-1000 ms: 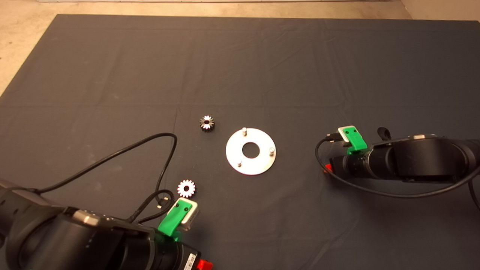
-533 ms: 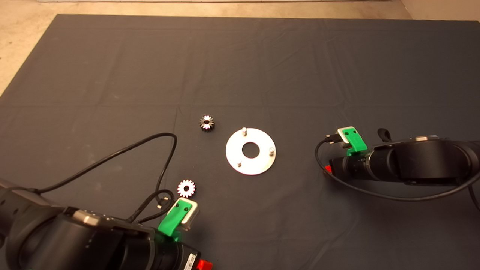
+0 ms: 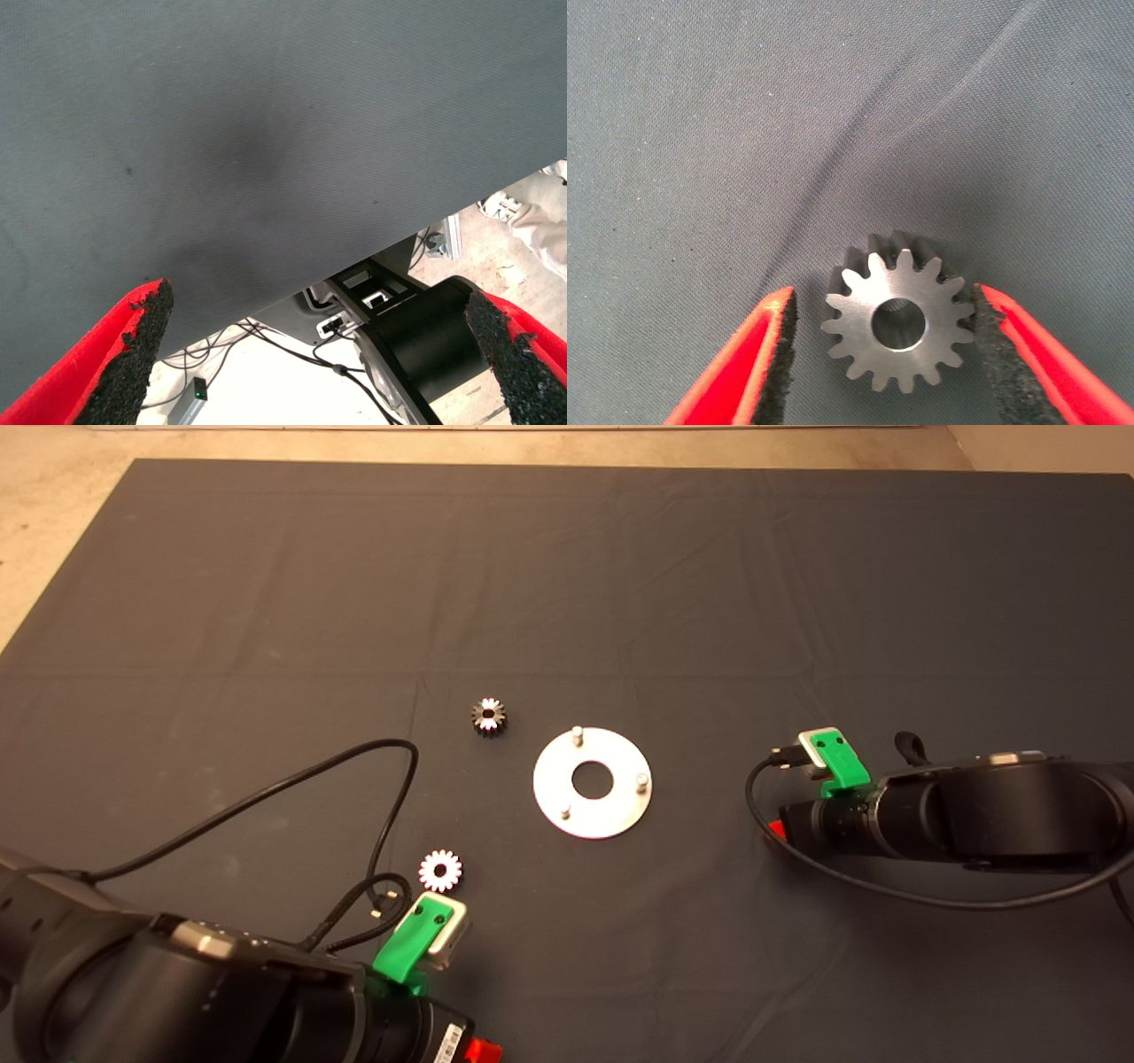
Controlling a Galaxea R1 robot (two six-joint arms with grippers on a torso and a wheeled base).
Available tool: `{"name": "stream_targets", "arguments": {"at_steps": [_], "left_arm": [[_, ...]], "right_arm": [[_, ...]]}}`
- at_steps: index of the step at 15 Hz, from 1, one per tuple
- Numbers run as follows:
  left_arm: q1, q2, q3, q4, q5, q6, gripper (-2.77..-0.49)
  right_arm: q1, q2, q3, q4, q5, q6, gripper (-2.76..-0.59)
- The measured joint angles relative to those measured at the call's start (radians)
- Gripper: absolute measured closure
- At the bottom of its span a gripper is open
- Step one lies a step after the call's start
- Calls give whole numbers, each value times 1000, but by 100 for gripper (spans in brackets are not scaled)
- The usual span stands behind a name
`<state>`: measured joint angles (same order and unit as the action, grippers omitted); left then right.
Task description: Install three planetary gears onto the carrier pins
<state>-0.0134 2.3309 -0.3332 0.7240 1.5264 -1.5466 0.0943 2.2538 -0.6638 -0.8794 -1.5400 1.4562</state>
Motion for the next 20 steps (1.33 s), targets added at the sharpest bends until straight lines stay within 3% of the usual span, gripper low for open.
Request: {"name": "stream_targets", "arguments": {"at_steps": [2, 7, 13, 20], "left_arm": [[0, -7, 0, 0, 0, 0, -236], [0, -11, 0, 1, 0, 0, -236], [0, -37, 0, 2, 0, 0, -236], [0, -32, 0, 2, 0, 0, -236]], "right_arm": [[0, -4, 2, 0, 3, 0, -139], [0, -10, 3, 0, 3, 0, -115], [0, -10, 3, 0, 3, 0, -112], [-1, -10, 4, 0, 3, 1, -103]]}}
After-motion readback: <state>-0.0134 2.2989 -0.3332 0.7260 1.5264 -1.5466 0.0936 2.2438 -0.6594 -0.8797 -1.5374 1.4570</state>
